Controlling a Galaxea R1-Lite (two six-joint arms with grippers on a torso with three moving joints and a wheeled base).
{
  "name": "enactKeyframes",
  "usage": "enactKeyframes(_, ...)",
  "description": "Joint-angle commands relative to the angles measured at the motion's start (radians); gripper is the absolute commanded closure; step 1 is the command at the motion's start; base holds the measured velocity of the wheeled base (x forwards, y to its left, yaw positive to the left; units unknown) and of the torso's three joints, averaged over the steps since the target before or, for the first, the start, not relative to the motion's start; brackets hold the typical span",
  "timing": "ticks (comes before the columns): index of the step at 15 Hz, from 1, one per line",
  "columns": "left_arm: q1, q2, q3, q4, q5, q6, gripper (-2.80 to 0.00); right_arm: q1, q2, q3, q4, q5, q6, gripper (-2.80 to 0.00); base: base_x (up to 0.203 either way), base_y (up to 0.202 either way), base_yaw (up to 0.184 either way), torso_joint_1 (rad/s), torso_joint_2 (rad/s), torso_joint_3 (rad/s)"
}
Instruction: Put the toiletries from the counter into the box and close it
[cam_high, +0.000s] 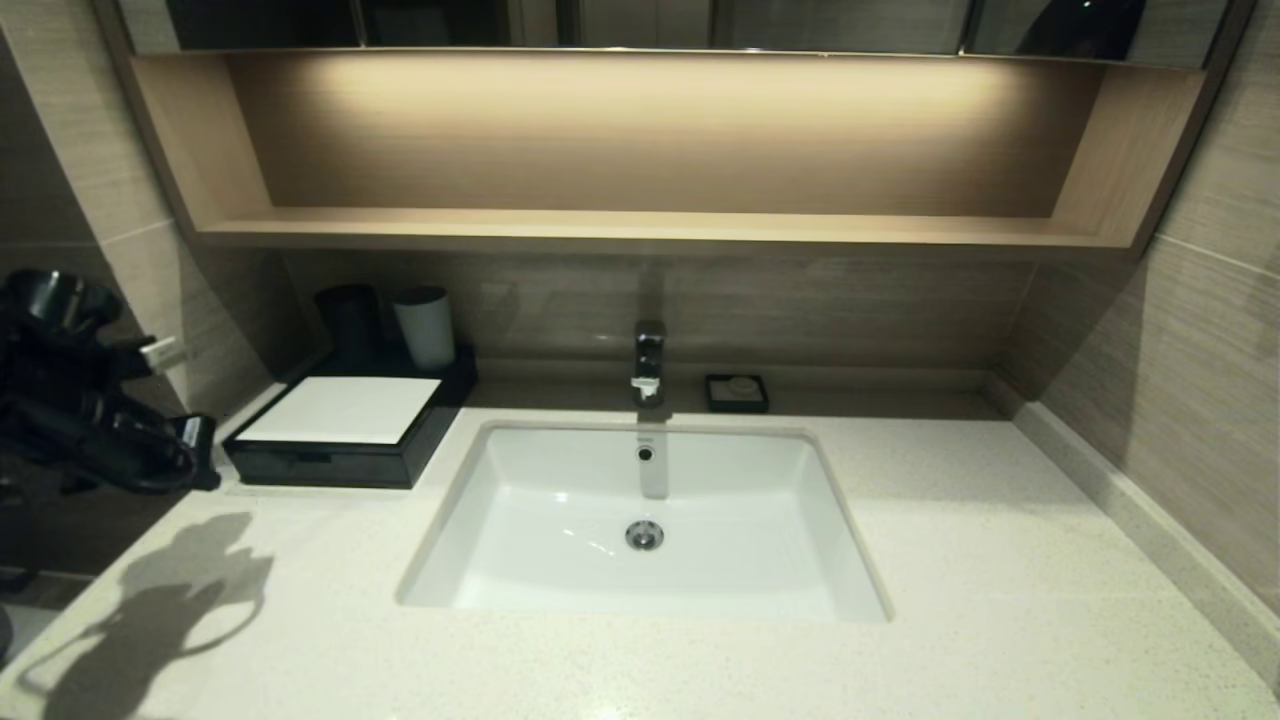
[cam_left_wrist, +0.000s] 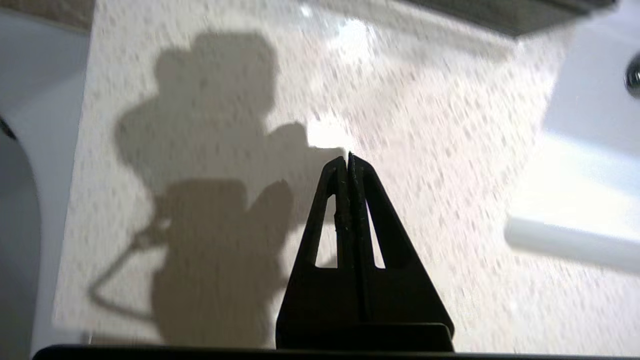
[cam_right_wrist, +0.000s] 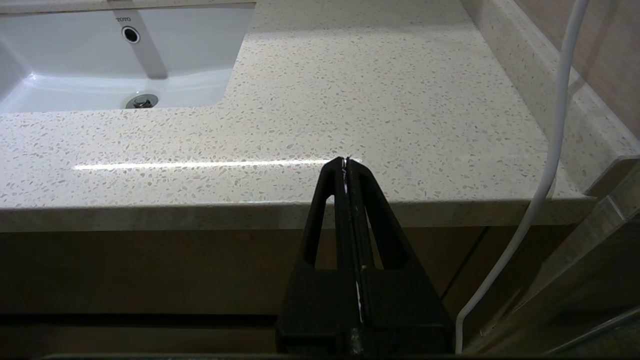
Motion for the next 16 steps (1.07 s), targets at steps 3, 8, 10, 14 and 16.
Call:
enactKeyframes(3,-0.048,-0.435,0.226,0.101,0.065,0.006,0.00,0.000,0.000,0.000,0.001,0.000,0.000,0.00,0.000,0.000,0.000,0.000,0.00,0.000)
enactKeyframes(8,-0.179,-0.946,0.629,0.080,0.149,-0.023,0.00,0.000,0.000,0.000,0.001,0.000,0.000,0.00,0.000,0.000,0.000,0.000,0.00,0.000)
enactKeyframes(10,-0.230,-1.137,0.755,0.062,0.167,-0.048,0.00,0.001,0.000,0.000,0.001,0.000,0.000,0.00,0.000,0.000,0.000,0.000,0.00,0.000)
enactKeyframes(14,-0.291,-1.368,1.048,-0.145,0.181,-0.083,0.00,0.000,0.000,0.000,0.001,0.000,0.000,0.00,0.000,0.000,0.000,0.000,0.00,0.000)
enactKeyframes(16,-0.297,-1.487,1.166,-0.295,0.195,-0.081,0.00,0.000,0.000,0.000,0.001,0.000,0.000,0.00,0.000,0.000,0.000,0.000,0.00,0.000)
